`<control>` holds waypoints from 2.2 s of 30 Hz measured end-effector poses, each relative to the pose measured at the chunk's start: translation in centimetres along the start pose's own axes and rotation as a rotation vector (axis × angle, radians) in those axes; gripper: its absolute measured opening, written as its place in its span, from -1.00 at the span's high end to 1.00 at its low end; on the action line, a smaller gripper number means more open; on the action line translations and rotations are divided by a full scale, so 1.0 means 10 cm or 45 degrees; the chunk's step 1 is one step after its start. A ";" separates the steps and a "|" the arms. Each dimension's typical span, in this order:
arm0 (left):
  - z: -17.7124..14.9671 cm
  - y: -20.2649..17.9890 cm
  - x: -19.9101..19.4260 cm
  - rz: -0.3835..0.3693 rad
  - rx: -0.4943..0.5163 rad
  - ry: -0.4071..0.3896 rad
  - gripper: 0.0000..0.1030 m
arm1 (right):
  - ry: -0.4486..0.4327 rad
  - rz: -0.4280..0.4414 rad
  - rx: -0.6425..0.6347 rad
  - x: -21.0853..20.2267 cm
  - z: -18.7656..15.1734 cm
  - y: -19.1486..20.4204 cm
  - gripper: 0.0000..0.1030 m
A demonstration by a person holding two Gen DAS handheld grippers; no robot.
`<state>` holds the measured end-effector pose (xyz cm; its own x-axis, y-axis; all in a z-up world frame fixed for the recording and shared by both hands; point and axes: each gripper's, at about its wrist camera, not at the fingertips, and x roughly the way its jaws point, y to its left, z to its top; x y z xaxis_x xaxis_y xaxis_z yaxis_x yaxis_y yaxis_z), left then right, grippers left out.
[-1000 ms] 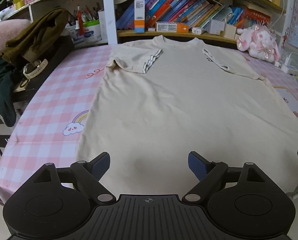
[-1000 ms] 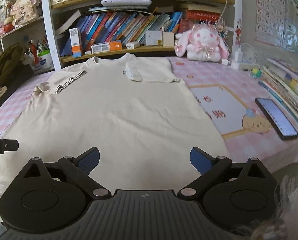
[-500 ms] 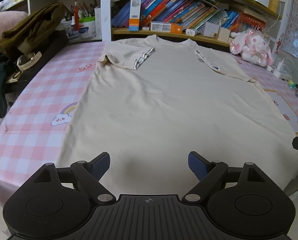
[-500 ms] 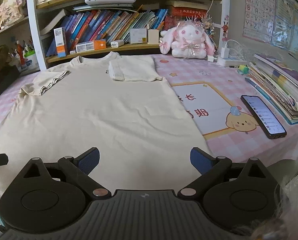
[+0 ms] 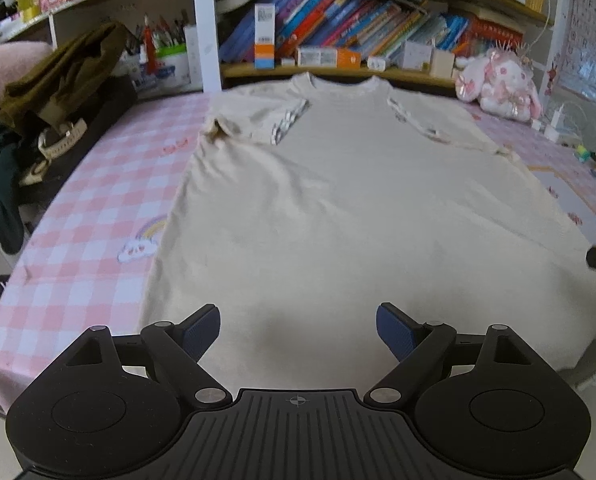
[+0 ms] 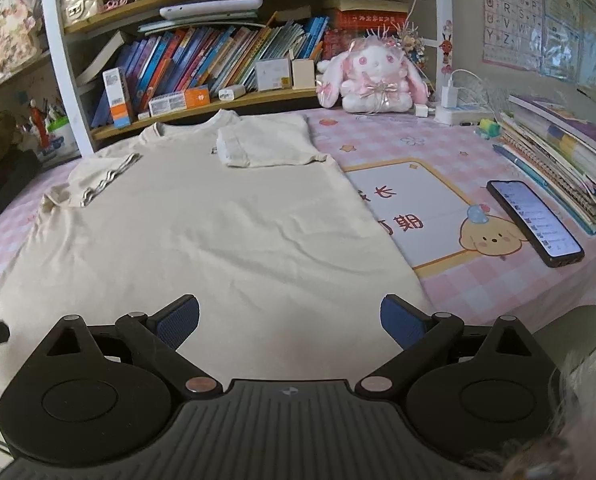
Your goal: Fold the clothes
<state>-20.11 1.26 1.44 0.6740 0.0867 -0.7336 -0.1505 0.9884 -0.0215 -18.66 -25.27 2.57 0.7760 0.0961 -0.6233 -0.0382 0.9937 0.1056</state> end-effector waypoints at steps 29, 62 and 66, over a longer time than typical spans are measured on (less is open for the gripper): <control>-0.34 0.55 -0.24 0.066 -0.236 0.003 -0.80 | 0.052 0.050 -0.023 -0.22 -0.20 0.07 -1.00; -0.65 1.43 0.10 -0.231 -0.436 0.136 0.15 | 0.243 0.188 -0.100 -0.12 -0.16 -0.59 -0.69; -0.67 1.51 0.14 -0.286 -0.485 0.147 0.13 | 0.322 0.129 -0.086 0.00 -0.09 -0.92 -0.37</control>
<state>-26.26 15.44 -4.44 0.6386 -0.1602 -0.7527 -0.2798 0.8628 -0.4210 -18.84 -34.37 0.88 0.5847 0.1980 -0.7867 -0.1559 0.9791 0.1305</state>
